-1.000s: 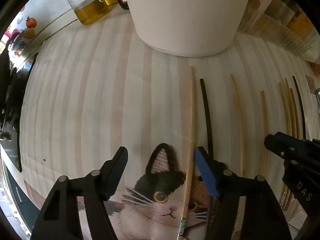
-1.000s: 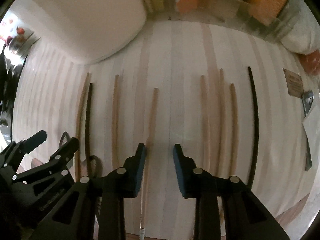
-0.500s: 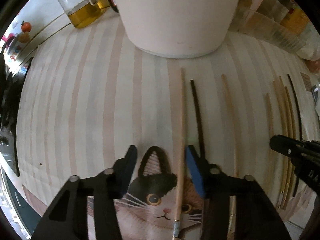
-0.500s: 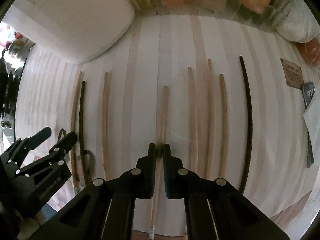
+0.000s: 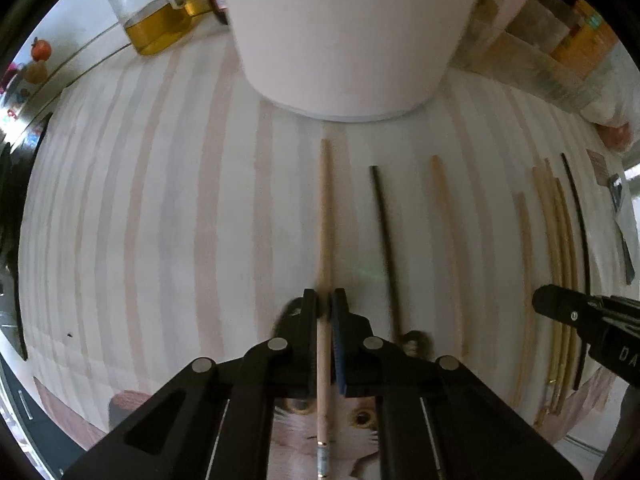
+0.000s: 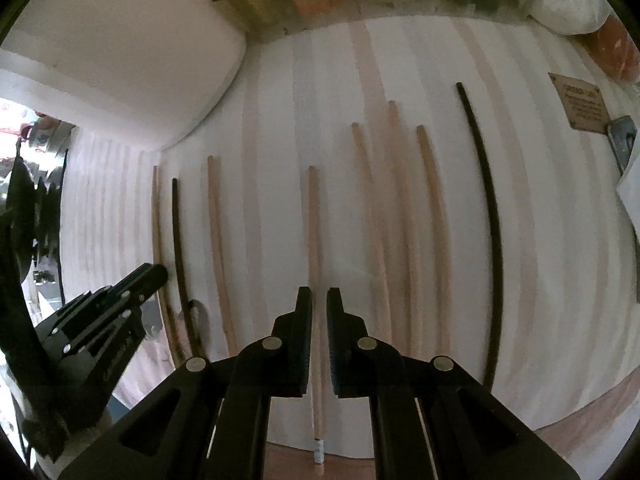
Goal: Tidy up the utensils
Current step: 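Lift the light wooden chopsticks off the mat with both tools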
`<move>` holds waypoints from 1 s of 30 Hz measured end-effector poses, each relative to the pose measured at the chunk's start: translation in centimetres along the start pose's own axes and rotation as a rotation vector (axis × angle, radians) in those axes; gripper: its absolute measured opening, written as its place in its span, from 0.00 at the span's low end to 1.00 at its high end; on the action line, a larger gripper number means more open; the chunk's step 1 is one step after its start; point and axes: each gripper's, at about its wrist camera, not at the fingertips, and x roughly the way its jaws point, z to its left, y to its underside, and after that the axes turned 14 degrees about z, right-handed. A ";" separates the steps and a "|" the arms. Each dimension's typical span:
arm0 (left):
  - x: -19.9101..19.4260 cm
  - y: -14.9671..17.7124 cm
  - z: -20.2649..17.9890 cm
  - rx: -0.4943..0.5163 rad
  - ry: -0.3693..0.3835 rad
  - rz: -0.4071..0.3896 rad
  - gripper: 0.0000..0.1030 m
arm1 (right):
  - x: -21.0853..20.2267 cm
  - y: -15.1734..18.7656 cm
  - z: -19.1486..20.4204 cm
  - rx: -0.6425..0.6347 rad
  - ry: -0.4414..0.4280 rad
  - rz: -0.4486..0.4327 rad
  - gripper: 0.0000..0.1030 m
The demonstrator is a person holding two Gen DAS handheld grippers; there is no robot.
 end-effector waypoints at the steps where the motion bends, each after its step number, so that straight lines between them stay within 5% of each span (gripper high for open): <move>1: 0.0 -0.2 0.7 -0.004 -0.002 0.002 0.05 | 0.2 0.1 0.1 -0.008 0.000 0.004 0.08; 16: -0.2 -1.2 6.5 -0.048 0.044 0.037 0.08 | 0.0 -0.4 2.2 -0.072 0.076 0.048 0.07; 30: 0.3 0.1 4.9 -0.048 0.029 0.030 0.09 | 1.4 -2.8 6.0 -0.080 0.124 0.089 0.07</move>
